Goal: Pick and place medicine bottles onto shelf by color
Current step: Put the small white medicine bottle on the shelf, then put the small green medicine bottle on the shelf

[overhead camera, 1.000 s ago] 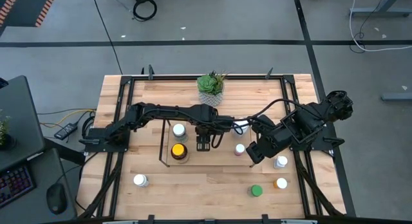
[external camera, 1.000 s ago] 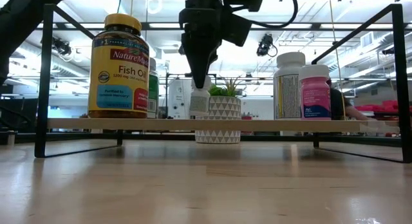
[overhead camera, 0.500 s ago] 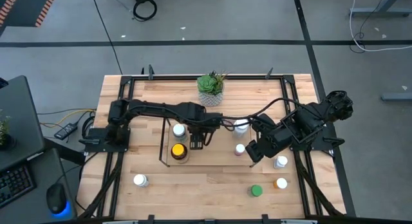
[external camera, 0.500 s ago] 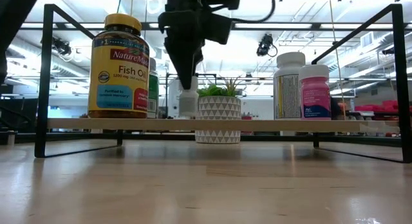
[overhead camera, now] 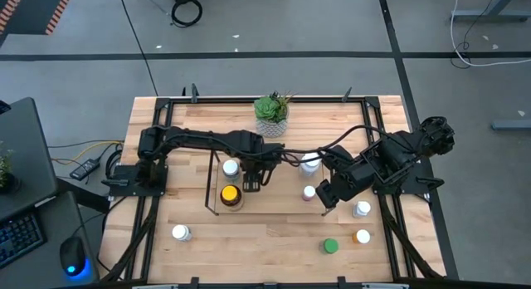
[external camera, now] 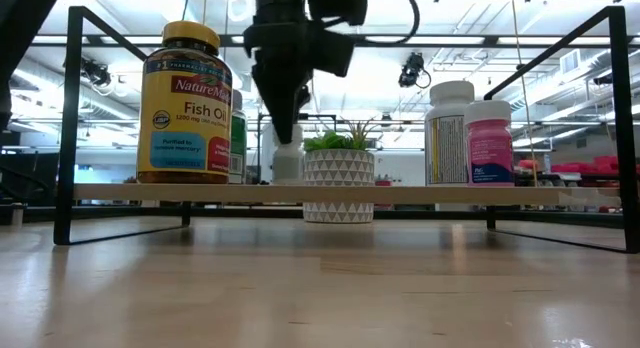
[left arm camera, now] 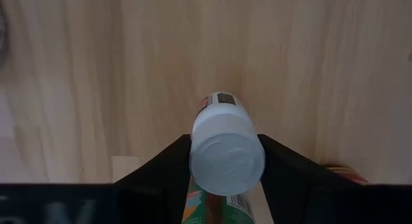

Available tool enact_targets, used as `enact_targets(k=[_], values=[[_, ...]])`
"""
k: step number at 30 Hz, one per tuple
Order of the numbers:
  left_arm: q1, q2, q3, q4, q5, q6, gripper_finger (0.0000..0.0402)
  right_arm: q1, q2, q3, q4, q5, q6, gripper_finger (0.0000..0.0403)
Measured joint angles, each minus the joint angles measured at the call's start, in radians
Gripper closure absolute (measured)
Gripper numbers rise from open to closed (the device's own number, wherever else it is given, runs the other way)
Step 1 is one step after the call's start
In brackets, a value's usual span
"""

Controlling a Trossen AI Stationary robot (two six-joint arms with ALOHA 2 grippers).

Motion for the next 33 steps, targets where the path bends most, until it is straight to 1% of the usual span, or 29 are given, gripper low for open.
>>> enact_targets(k=[3, 10, 19, 29, 33], values=[[0.001, 0.0, -0.019, 0.006, 0.001, -0.012, 0.0237, 0.0, 0.0, 0.0, 0.0, 0.0, 0.0, 0.0117], [0.001, 0.0, -0.02, 0.022, -0.001, -0.031, 0.0216, 0.0, 0.0, 0.0, 0.0, -0.001, -0.001, 0.0117], [0.002, 0.001, -0.02, 0.017, -0.001, -0.074, 0.0209, 0.0, 0.0, 0.0, 0.0, -0.001, -0.008, 0.0117], [0.002, 0.001, -0.02, 0.013, -0.001, -0.083, 0.0154, 0.0, 0.0, 0.0, 0.0, 0.0, -0.008, 0.0117], [0.002, 0.003, 0.013, -0.018, -0.001, -0.083, 0.0133, 0.0, 0.0, 0.0, 0.0, 0.0, -0.009, 0.0117]])
